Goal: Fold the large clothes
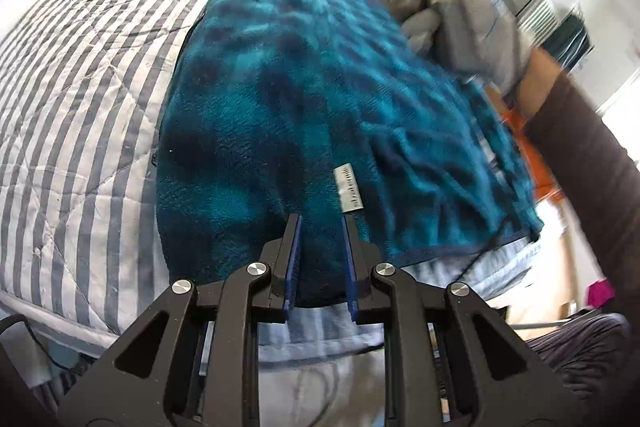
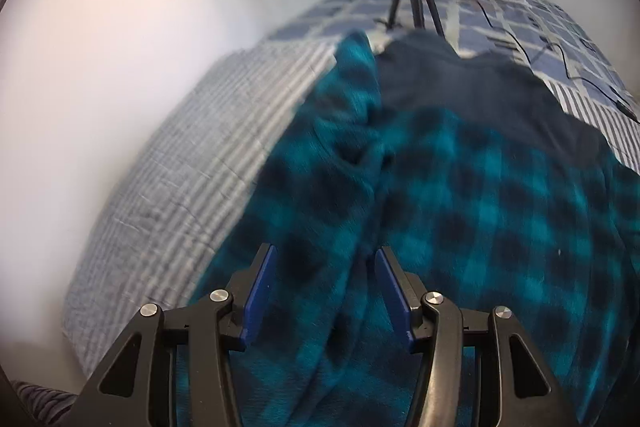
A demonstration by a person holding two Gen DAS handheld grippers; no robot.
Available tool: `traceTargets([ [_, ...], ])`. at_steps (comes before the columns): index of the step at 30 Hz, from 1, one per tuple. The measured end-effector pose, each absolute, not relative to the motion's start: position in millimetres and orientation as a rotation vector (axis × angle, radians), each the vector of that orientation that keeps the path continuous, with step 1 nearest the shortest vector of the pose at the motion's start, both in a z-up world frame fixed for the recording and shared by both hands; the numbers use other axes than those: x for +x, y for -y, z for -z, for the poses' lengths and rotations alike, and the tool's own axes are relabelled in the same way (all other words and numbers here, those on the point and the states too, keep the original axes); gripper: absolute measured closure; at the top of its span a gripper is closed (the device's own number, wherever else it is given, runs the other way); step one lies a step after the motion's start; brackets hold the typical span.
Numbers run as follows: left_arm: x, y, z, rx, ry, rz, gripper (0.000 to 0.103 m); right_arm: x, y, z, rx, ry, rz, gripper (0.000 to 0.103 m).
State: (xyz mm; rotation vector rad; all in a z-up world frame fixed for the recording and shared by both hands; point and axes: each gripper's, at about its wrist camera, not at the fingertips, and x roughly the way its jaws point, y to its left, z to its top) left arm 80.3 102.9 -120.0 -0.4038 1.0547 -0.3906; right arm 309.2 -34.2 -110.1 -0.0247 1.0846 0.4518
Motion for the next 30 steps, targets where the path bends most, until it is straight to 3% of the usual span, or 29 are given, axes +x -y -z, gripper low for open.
traceTargets([
  [1,79,-104,117,-0.410,-1.045,0.400,0.086,310,33,115,-0.046,-1.097,-0.432,0.048],
  [4,78,-95,114,-0.377,-1.044,0.430,0.071,311,32,123,-0.074,-1.117,-0.398,0.049],
  [6,82,-84,123,-0.338,-1.079,0.412,0.071,314,31,130,-0.103,-1.142,-0.365,0.056],
  [7,83,-81,127,-0.331,-1.092,0.401,0.075,314,30,133,-0.107,-1.156,-0.359,0.063],
  [8,85,-79,131,-0.328,-1.101,0.392,0.092,316,29,137,-0.108,-1.173,-0.354,0.071],
  [9,89,-78,134,-0.344,-1.113,0.393,0.097,315,29,139,-0.107,-1.179,-0.358,0.076],
  [10,90,-80,133,-0.374,-1.118,0.393,0.098,315,27,141,-0.113,-1.183,-0.366,0.087],
  [11,89,-83,129,-0.417,-1.109,0.402,0.099,315,26,142,-0.124,-1.184,-0.370,0.093],
  [13,89,-85,116,-0.431,-1.066,0.428,0.100,313,23,140,-0.135,-1.176,-0.368,0.097],
  [18,90,-63,119,-0.379,-1.078,0.484,0.100,308,32,122,-0.105,-1.114,-0.388,0.098],
  [22,97,-60,132,-0.352,-1.120,0.471,0.100,308,38,146,-0.122,-1.151,-0.345,0.099],
  [26,91,-72,118,-0.366,-1.116,0.511,0.093,306,35,146,-0.133,-1.144,-0.375,0.090],
  [30,75,-97,89,-0.411,-1.047,0.574,0.089,300,44,111,-0.073,-1.076,-0.424,0.086],
])
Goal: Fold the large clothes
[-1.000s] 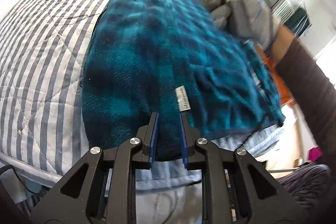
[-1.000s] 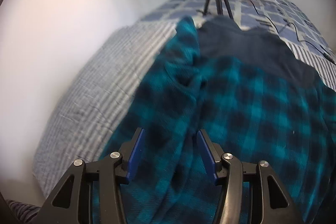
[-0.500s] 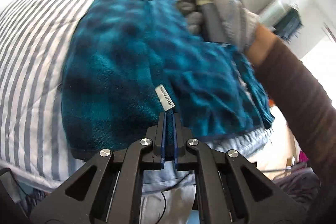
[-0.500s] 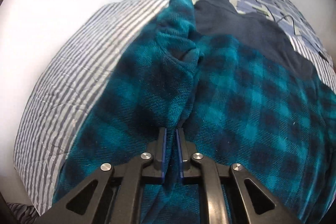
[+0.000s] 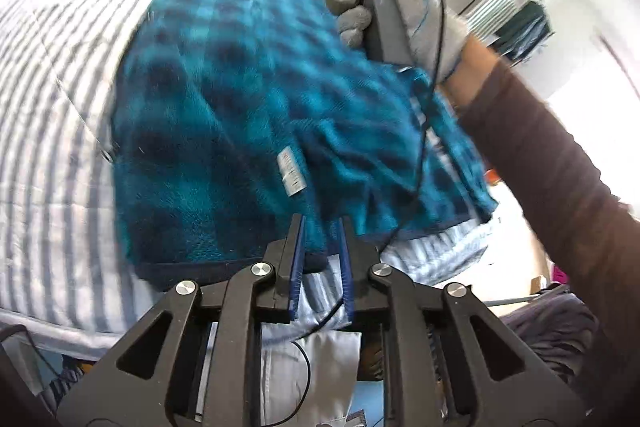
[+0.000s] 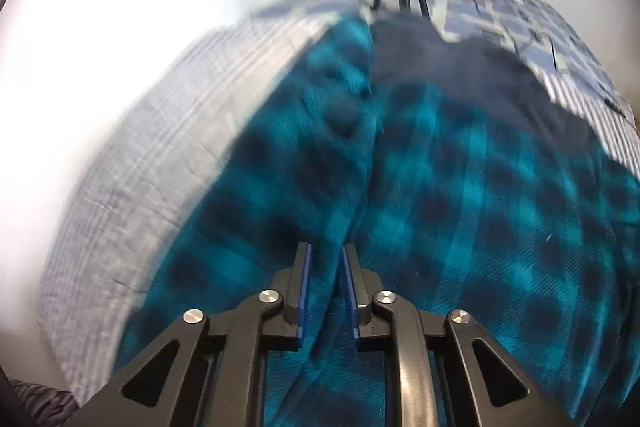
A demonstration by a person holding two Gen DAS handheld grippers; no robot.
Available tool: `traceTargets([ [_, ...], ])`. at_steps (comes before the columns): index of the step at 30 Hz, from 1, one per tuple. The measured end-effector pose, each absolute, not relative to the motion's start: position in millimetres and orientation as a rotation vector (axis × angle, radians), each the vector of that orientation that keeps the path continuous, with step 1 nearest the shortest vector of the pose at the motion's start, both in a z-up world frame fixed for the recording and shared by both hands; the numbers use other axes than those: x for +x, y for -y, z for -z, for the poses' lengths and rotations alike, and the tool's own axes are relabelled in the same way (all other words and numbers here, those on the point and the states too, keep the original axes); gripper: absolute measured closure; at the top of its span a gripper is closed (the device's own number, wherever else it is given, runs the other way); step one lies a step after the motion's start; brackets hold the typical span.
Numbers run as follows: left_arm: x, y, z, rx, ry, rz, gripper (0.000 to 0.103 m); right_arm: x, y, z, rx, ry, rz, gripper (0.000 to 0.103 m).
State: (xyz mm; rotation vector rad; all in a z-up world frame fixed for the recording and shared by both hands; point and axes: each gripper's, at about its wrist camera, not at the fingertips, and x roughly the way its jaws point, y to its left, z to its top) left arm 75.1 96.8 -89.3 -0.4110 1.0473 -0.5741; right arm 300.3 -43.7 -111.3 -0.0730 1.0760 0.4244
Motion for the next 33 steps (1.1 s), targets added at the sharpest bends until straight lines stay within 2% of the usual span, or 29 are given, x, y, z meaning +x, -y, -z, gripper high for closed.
traceTargets([
  [4,78,-119,72,-0.384,-0.942,0.465,0.088,305,33,76,-0.063,-0.974,-0.499,0.085],
  [9,94,-144,95,-0.490,-0.979,0.356,0.088,331,2,74,-0.098,-0.917,-0.554,0.085],
  [19,100,-123,137,-0.450,-1.079,0.358,0.088,410,-24,138,-0.090,-0.957,-0.461,0.085],
  [24,97,-121,142,-0.419,-1.081,0.367,0.088,434,6,178,0.053,-1.029,-0.392,0.084],
  [28,97,-120,134,-0.416,-1.063,0.376,0.088,423,12,158,0.074,-1.025,-0.382,0.081],
  [33,95,-123,113,-0.411,-0.984,0.387,0.088,379,31,99,0.124,-0.960,-0.431,0.078],
])
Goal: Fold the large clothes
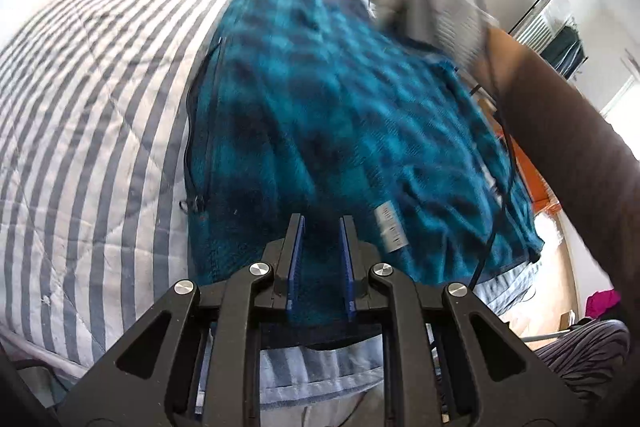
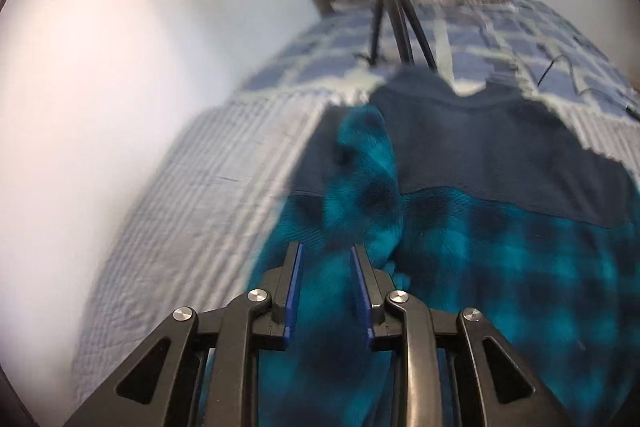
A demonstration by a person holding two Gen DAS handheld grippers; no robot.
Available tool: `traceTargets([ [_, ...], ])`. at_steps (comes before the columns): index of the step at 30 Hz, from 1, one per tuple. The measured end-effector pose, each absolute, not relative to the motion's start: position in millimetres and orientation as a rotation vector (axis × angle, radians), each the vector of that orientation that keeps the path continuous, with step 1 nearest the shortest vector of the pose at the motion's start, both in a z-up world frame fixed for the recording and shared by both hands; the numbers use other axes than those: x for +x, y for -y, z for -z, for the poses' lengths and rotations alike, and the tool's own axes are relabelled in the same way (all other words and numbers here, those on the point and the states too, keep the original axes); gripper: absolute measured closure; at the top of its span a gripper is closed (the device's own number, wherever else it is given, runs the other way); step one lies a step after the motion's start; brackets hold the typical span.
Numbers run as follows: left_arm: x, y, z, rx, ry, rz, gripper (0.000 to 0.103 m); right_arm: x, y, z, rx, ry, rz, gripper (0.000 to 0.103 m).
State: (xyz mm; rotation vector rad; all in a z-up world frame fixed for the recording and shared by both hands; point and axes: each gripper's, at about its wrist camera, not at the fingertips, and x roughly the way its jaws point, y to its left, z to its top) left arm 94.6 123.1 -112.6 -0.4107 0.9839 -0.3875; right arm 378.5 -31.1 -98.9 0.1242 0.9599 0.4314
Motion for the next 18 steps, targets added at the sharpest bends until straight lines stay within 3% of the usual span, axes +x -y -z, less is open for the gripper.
traceTargets([
  [8,96,-89,111,-0.378,-0.992,0.444,0.088,243,99,2,0.109,-0.880,-0.414,0.073],
  [13,93,-57,139,-0.225,-1.064,0.463,0.088,165,157,-13,0.132,-0.881,-0.354,0.073],
  [18,91,-56,127,-0.193,-1.059,0.468,0.088,102,209,-8,0.145,-0.891,-0.267,0.073],
])
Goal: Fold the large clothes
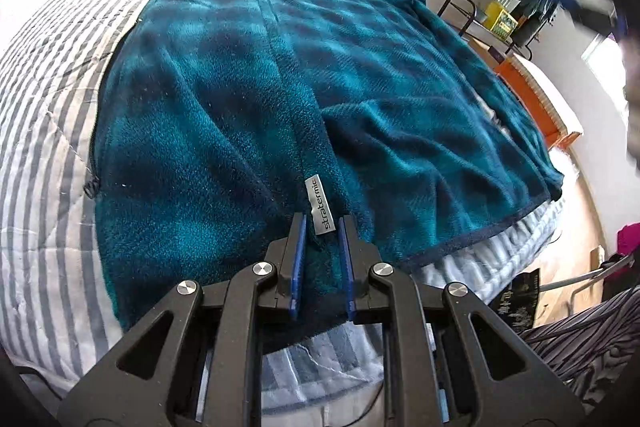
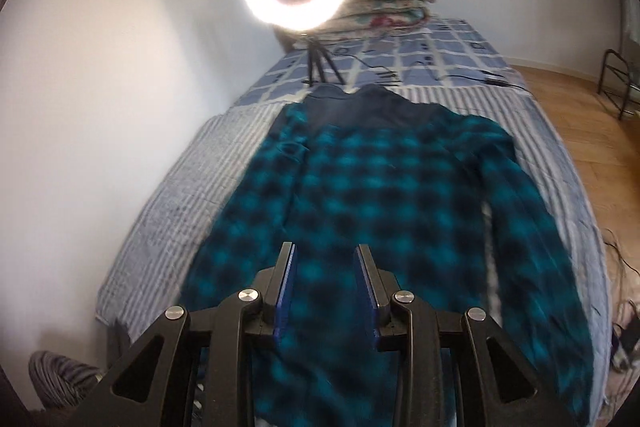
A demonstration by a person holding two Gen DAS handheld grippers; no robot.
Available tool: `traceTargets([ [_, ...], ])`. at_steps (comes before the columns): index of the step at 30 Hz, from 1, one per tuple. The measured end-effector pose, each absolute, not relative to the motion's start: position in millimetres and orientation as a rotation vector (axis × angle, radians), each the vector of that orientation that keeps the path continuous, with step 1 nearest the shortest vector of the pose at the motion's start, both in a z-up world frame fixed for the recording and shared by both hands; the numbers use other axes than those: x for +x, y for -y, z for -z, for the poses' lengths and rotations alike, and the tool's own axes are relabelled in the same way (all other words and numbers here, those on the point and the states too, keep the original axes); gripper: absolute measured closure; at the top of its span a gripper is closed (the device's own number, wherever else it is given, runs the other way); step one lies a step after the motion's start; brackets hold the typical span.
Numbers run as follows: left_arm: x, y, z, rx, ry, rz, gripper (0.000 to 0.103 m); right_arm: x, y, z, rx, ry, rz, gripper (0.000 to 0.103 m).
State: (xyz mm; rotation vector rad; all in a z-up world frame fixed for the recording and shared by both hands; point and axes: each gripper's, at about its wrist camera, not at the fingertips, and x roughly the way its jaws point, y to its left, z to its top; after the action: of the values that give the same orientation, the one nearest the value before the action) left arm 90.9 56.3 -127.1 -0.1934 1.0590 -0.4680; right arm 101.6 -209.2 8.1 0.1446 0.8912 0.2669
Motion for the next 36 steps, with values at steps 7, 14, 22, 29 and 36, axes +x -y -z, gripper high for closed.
traceTargets([
  [7,76,-61,58,-0.214,-0.931,0.490,0.049,37,289,-1,0.219,-0.877,-0.133,0.051],
  [14,85,-50,-10,-0.210,-0.845,0.579,0.042,-2,374,14,0.301,-0.873,0.025,0.043],
  [22,108,-44,-11,-0.224,-0.848,0.587,0.041,-39,473,71,0.533,-0.940,0.195,0.043],
  [29,118,-31,16,-0.277,-0.918,0.595,0.041,-54,511,112,0.642,-0.999,0.246,0.044],
  [36,116,-12,19,-0.235,-0.914,0.614,0.041,-54,515,138,0.655,-1.056,0.251,0.045],
])
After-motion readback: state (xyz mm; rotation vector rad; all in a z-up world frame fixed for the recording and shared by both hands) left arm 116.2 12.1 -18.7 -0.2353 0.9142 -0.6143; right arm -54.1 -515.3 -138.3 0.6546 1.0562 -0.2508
